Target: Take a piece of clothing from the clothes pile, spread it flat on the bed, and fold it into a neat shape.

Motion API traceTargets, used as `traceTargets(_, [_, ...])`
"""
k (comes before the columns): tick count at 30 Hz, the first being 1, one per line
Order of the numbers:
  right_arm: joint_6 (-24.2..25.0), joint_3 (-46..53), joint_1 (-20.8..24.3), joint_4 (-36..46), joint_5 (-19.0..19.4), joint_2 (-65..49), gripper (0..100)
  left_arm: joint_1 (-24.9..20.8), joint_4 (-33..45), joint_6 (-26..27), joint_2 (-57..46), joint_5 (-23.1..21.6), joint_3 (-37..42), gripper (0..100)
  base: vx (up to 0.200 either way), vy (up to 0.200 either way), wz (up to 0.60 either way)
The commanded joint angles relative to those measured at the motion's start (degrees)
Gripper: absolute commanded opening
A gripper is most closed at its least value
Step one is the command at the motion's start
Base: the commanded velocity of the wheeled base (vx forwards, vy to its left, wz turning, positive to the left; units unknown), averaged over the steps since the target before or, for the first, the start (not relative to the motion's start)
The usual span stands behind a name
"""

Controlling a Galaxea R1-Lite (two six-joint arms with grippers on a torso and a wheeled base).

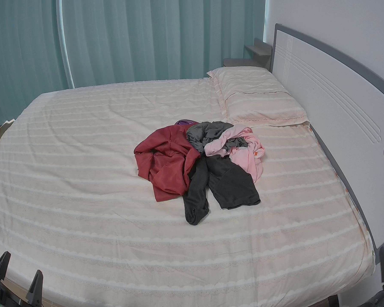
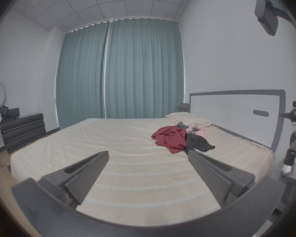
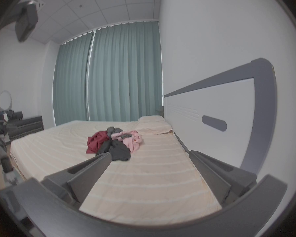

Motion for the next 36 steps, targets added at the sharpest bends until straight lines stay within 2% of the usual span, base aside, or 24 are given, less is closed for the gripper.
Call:
traceTargets(1, [3.93, -13.85, 0.36, 0.01, 5.35, 19.43, 100, 0.01, -0.01, -0.01, -0.93, 0.00, 0.92, 100, 0.000, 0.000, 0.00])
traceTargets(7, [8.15, -10.07, 1.24, -0.87, 12.91, 31.65, 100, 0.01, -0.01, -0.01, -0.93, 0.00, 0.92, 100, 0.000, 0.000, 0.00])
traceTargets(9, [8.50, -10.15, 1.59, -0.87, 13.97, 33.50, 100, 0.01, -0.01, -0.01, -0.93, 0.00, 1.01, 100, 0.000, 0.000, 0.00])
traceTargets(10, [8.58, -10.68, 2.03, -0.95, 15.28, 38.15, 100, 0.01, -0.01, -0.01, -0.93, 0.00, 1.01, 100, 0.000, 0.000, 0.00])
traceTargets(13, [8.76, -11.65, 2.47, -2.01, 15.37, 44.66, 100, 0.01, -0.01, -0.01, -0.93, 0.00, 1.01, 100, 0.000, 0.000, 0.00])
traceTargets(16, [10.61, -13.32, 3.17, -8.60, 15.11, 56.79, 100, 0.01, -0.01, -0.01, -0.93, 0.00, 1.01, 100, 0.000, 0.000, 0.00])
traceTargets(21, [15.18, -13.76, 4.05, -19.67, 14.84, 68.74, 100, 0.01, -0.01, -0.01, -0.93, 0.00, 0.92, 100, 0.000, 0.000, 0.00])
traceTargets(24, [16.32, -15.08, 4.40, -23.72, 14.58, 74.72, 100, 0.01, -0.01, -0.01, -0.93, 0.00, 1.01, 100, 0.000, 0.000, 0.00])
traceTargets(29, [17.64, -18.42, 6.25, -24.33, 12.82, 81.04, 100, 0.01, -0.01, -0.01, -0.93, 0.00, 0.92, 100, 0.000, 0.000, 0.00])
traceTargets(36, [24.41, -24.39, 10.12, -26.35, 9.22, 90.36, 100, 0.01, -0.01, -0.01, -0.93, 0.00, 1.01, 100, 0.000, 0.000, 0.00])
